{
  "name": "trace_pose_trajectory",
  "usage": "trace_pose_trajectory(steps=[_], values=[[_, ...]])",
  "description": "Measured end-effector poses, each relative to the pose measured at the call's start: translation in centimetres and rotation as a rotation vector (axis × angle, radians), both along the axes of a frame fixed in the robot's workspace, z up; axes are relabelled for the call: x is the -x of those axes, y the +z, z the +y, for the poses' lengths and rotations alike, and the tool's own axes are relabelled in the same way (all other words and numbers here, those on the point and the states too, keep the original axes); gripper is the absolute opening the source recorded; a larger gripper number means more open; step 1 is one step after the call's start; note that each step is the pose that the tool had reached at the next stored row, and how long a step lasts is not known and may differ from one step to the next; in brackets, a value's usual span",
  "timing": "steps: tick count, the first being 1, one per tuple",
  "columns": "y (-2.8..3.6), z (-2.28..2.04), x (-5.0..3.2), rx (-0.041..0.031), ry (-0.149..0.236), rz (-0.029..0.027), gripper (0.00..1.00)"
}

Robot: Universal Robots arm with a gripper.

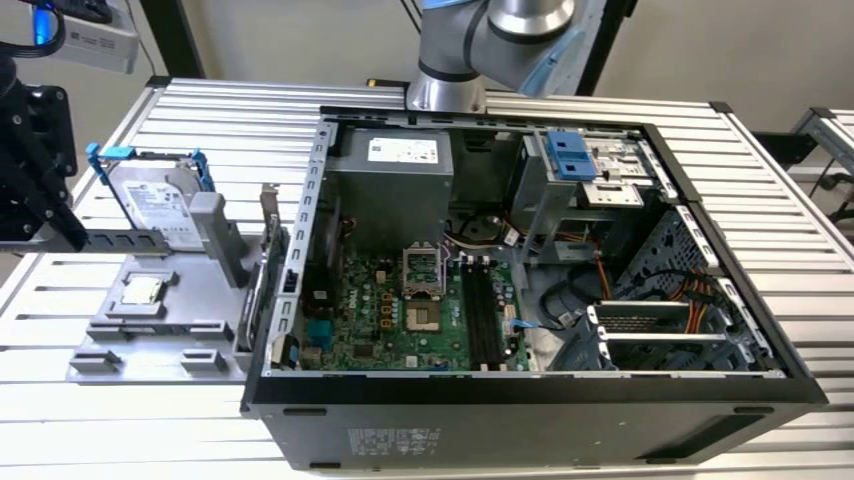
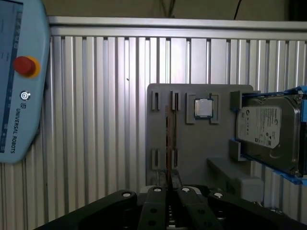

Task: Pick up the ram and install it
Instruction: 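Pick up the ram and move it above insertion slot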

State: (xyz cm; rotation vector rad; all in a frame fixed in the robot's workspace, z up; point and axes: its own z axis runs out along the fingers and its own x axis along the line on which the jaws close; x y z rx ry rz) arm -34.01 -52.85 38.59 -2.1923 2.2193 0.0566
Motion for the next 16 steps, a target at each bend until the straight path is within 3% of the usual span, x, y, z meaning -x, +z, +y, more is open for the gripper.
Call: trace_pose_trajectory(steps=[16], values=[[0.0, 0.0, -1.93, 0.0, 0.0, 0.0, 0.0]])
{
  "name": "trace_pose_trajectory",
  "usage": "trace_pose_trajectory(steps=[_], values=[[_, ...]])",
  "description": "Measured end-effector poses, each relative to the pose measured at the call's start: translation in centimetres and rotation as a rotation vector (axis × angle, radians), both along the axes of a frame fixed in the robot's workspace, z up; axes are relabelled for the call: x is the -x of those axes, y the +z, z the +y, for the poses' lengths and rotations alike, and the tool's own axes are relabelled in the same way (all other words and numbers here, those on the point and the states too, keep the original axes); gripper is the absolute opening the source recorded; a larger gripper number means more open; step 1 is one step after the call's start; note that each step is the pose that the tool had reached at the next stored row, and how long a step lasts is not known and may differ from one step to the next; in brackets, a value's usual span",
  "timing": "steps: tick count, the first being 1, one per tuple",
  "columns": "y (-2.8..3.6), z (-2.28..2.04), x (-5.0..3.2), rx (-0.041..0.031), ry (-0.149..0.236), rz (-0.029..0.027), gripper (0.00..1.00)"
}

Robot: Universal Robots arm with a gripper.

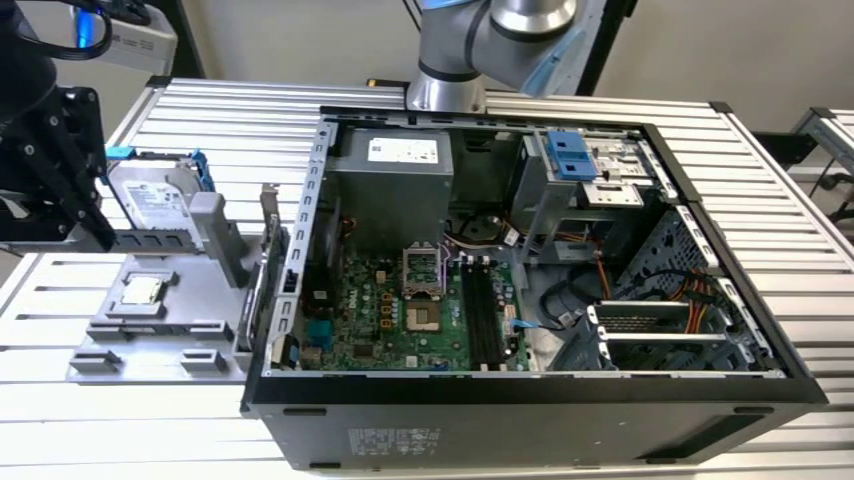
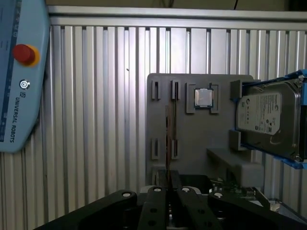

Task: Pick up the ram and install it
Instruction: 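Pick up the ram and move it above insertion slot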

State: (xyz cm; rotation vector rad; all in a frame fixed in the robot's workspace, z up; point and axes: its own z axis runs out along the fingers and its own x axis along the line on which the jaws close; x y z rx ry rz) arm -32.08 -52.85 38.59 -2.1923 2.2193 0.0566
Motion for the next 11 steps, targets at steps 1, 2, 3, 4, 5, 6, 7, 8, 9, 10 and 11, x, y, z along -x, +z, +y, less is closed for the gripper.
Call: trace_pose_trajectory(steps=[1, 2, 3, 4, 5, 6, 7, 8, 9, 10, 11], values=[[0.01, 0.0, -0.13, 0.0001, 0.0, 0.0001, 0.0], [0.0, 0.0, -0.25, 0.0, 0.0, 0.0001, 0.0], [0.0, 0.0, -0.36, 0.0, 0.0, 0.0, 0.0], [0.0, 0.0, -0.48, 0.0, 0.0, 0.0, 0.0], [0.0, 0.0, -0.59, 0.0, 0.0, 0.0001, 0.0], [0.0, 0.0, -0.7, 0.0, 0.0, 0.0, 0.0], [0.0, 0.0, -0.81, 0.0001, 0.0, 0.0001, 0.0], [0.0, 0.0, -0.92, 0.0, 0.0, 0.0, 0.0], [0.0, 0.0, -1.03, 0.0001, 0.0, 0.0001, 0.0], [0.0, 0.0, -1.14, 0.0, 0.0, 0.0, 0.0], [0.0, 0.0, -1.25, 0.0, 0.0, 0.0, 0.0]])
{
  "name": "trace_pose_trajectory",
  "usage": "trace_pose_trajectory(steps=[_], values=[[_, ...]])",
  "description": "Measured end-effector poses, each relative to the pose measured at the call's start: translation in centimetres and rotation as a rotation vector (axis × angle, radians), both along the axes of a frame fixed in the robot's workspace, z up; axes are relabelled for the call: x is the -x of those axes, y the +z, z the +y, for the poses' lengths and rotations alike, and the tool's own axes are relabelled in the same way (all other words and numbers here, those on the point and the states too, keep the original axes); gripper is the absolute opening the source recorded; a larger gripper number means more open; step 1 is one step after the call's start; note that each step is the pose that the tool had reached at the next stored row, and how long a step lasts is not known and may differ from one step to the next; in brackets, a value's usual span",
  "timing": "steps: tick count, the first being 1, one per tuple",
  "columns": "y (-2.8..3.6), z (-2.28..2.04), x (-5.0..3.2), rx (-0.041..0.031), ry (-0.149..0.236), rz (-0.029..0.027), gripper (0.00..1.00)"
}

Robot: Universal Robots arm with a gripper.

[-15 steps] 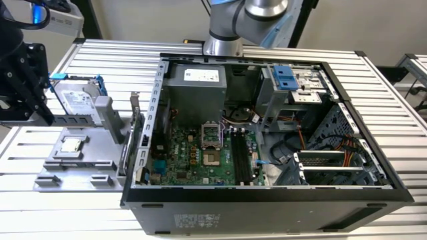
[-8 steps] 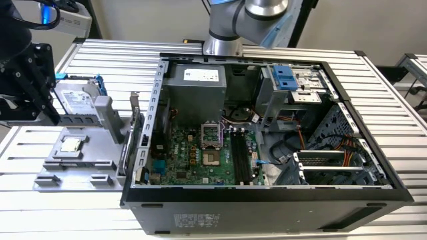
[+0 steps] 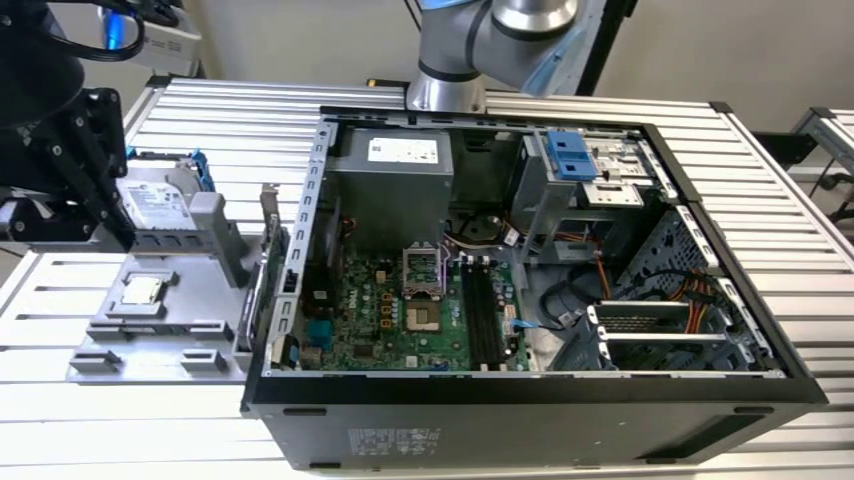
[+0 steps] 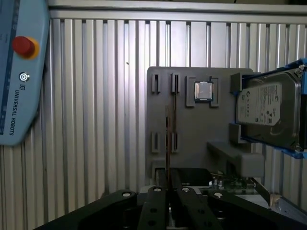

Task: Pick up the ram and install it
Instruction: 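Pick up the ram and move it above insertion slot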

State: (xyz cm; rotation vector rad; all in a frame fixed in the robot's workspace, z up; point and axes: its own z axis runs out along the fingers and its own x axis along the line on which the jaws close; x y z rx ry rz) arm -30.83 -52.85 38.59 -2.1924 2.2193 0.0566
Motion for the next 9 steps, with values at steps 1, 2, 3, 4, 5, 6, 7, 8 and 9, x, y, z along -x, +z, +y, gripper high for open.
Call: trace_pose_trajectory(steps=[1, 2, 3, 4, 5, 6, 7, 8, 9], values=[[0.0, 0.0, -0.1, 0.0, 0.0, 0.0001, 0.0], [0.0, 0.0, -0.21, 0.0, 0.0, 0.0, 0.0], [0.0, 0.0, -0.31, 0.0, 0.0, 0.0, 0.0], [0.0, 0.0, -0.42, 0.0, 0.0, 0.0, 0.0], [0.0, 0.0, -0.53, 0.0, 0.0, 0.0, 0.0], [-0.01, 0.0, -0.65, -0.0001, 0.0, -0.0001, 0.0], [0.0, 0.0, -0.76, 0.0, 0.0, 0.0, 0.0], [0.0, 0.0, -0.89, 0.0, 0.0, 0.0, 0.0], [0.0, 0.0, -1.01, -0.0001, 0.0, 0.0, 0.0]])
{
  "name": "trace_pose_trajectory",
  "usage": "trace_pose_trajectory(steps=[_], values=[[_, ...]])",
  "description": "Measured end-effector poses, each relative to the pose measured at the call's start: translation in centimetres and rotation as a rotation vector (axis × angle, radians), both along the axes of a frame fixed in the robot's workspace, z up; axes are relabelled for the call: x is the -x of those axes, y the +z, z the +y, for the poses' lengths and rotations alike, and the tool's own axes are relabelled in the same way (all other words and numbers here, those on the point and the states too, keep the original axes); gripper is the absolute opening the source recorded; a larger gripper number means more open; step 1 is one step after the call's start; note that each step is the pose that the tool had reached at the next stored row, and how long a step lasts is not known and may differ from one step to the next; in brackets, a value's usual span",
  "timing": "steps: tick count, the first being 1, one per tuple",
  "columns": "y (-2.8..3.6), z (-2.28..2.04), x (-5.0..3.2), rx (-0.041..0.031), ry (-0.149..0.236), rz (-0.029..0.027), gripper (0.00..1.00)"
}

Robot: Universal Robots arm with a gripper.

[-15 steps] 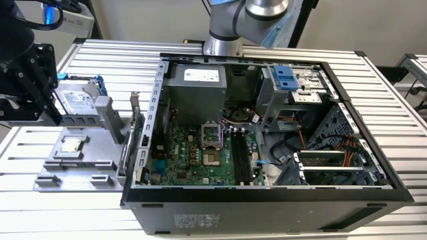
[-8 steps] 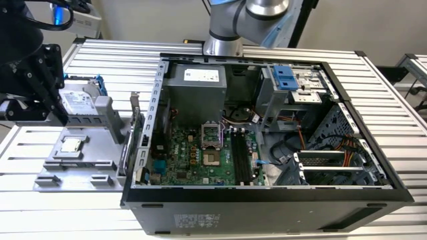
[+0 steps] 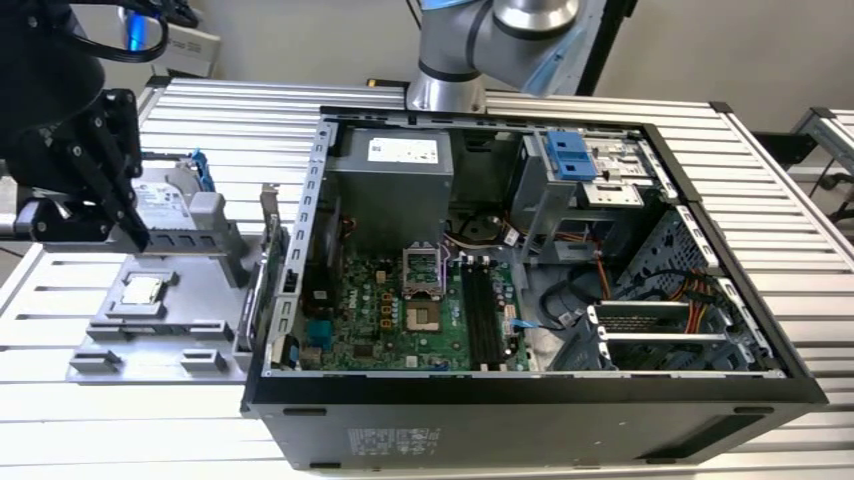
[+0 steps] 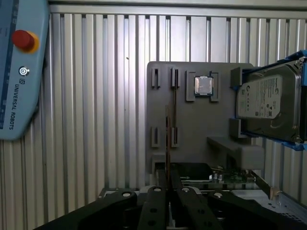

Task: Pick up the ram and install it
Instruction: 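Pick up the ram and move it above insertion slot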

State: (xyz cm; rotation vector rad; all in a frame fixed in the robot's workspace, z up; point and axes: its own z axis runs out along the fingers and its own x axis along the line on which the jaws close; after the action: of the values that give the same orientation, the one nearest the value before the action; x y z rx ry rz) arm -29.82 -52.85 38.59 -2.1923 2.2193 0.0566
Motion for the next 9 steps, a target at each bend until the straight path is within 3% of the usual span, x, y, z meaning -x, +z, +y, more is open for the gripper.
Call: trace_pose_trajectory(steps=[9], values=[[0.0, 0.0, -1.04, 0.0001, 0.0, 0.0, 0.0]])
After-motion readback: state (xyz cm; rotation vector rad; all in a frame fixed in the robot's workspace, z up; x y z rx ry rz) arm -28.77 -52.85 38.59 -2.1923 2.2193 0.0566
